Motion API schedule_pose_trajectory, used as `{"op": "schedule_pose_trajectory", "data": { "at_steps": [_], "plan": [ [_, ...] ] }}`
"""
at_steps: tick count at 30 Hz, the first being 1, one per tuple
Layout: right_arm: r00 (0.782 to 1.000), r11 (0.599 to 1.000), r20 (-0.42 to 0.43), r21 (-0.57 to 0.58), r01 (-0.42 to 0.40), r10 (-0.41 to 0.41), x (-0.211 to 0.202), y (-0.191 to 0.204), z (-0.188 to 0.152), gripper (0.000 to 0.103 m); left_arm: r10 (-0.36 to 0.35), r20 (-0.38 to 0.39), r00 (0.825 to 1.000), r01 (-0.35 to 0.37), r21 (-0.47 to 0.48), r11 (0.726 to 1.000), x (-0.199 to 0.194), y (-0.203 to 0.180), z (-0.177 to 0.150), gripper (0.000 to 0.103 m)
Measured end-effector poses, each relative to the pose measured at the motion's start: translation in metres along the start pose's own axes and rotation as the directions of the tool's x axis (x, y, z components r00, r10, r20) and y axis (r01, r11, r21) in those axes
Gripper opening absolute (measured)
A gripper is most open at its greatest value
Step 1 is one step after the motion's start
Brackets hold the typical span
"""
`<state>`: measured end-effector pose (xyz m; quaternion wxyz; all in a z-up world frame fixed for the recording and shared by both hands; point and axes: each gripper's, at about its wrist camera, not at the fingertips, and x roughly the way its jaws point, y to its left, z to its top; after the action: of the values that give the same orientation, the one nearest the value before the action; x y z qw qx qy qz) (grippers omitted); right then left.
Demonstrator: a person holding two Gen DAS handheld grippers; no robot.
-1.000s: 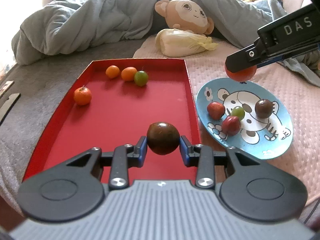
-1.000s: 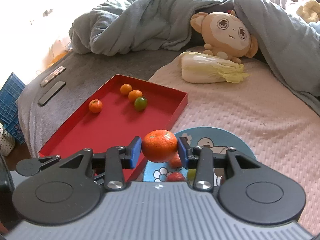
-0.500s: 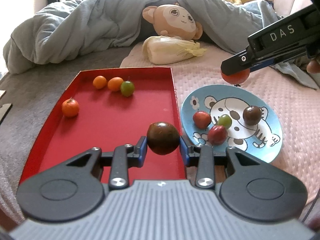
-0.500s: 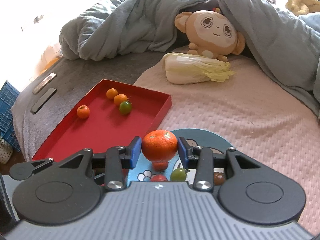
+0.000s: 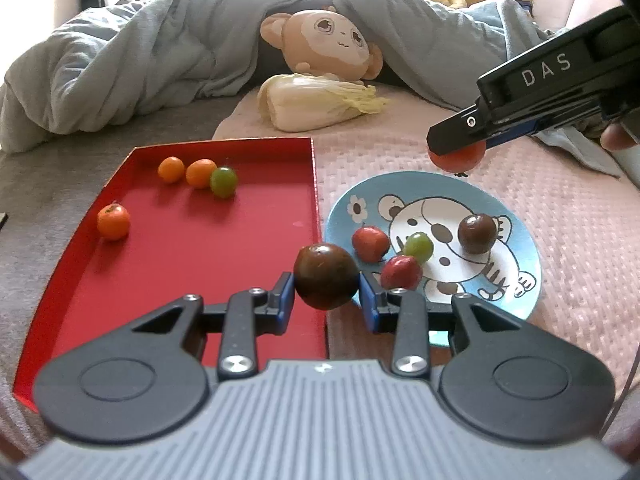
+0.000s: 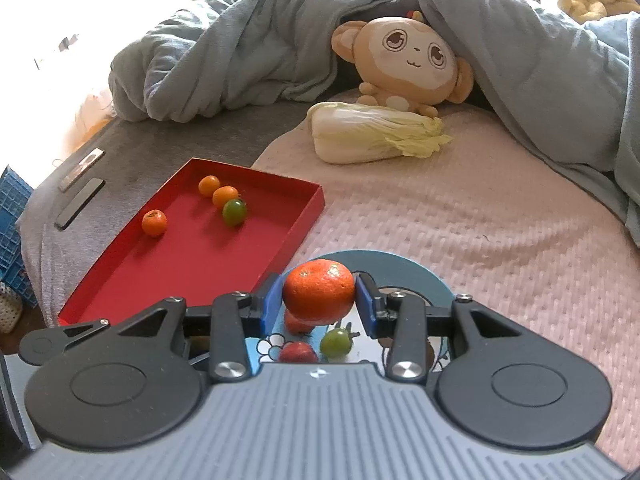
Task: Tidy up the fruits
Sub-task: 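Carry the dark tomato and mandarin in both tools over the blue plate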
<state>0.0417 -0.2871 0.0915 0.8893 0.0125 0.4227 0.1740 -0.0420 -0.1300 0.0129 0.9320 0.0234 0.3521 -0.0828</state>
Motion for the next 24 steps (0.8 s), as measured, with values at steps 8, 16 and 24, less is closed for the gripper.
{"op": "schedule_pose_trajectory", "data": {
  "at_steps": [8, 16, 24],
  "plan": [
    [1.000, 1.000, -0.001, 0.012, 0.015, -0.015, -0.005, -0.009, -0.005, 0.046, -0.014, 0.005, 1.000, 0.014, 0.018, 1.000, 0.000, -0.012, -0.001, 0.038],
    [1.000, 0.999, -0.006, 0.019, 0.026, -0.025, -0.010, -0.017, -0.010, 0.046, -0.028, 0.004, 1.000, 0.028, 0.032, 0.999, 0.000, -0.019, -0.002, 0.038],
    [0.999, 0.999, -0.012, 0.029, 0.032, -0.031, -0.014, -0.024, -0.014, 0.046, -0.044, 0.000, 0.999, 0.044, 0.039, 0.998, 0.005, -0.027, -0.002, 0.038]
  ]
}}
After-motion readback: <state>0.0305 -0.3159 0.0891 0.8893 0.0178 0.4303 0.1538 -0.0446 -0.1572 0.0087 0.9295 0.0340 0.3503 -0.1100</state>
